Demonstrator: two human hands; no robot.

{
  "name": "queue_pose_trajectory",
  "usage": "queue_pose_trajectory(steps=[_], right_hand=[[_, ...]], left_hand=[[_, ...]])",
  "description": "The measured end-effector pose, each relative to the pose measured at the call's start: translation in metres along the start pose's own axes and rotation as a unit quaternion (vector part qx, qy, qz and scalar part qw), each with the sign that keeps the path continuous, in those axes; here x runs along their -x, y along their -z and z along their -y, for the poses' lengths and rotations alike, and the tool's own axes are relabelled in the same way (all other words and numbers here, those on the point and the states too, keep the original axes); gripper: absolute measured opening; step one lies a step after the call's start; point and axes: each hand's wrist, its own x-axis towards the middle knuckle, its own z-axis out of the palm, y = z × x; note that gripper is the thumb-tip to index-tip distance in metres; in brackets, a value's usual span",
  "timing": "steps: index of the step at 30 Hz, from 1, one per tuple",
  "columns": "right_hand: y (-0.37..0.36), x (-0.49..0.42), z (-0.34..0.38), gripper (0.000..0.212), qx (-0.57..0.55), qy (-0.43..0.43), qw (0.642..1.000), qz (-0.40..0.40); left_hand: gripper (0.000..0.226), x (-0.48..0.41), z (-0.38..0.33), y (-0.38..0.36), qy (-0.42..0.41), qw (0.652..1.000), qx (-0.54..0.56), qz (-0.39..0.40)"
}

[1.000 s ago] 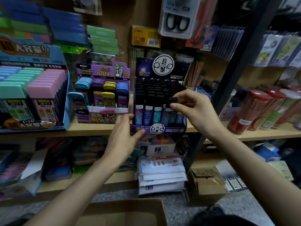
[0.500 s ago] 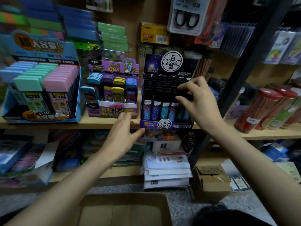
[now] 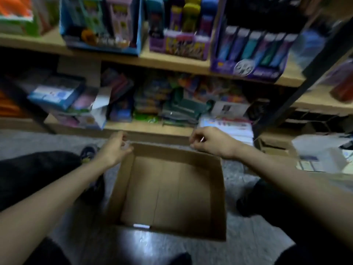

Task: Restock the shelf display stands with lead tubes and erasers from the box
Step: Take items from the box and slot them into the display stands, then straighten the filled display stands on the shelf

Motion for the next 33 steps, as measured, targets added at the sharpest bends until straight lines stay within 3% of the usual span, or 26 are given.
queue_pose_trajectory(steps=[7, 16, 25, 29, 33], right_hand=[[-0.158, -0.037, -0.022, 0.018, -0.044, -0.058, 0.985, 0.159], [-0.298, -0.035, -0.022, 0.019, -0.191, -0.123, 0.945, 0.237], [-0.329, -0.032, -0.006, 0.037, -0.265, -0.182, 0.89, 0.324], [-0.325, -0.027, 0.0, 0.041, -0.19, -0.14, 0.92, 0.312], [-0.314, -0.014, 0.004, 0.04, -0.237, -0.107, 0.926, 0.275]], left_hand=[[0.046, 0.036, 0.1, -0.074, 0.086, 0.995, -0.011, 0.054], [0.055, 0.064, 0.13, -0.111, 0.055, 0.995, 0.073, -0.027], [0.055, 0.064, 0.129, -0.116, 0.076, 0.995, 0.046, -0.052], [0.055, 0.064, 0.129, -0.115, 0.087, 0.994, 0.045, -0.042], [0.055, 0.063, 0.131, -0.115, 0.08, 0.995, 0.046, -0.039]])
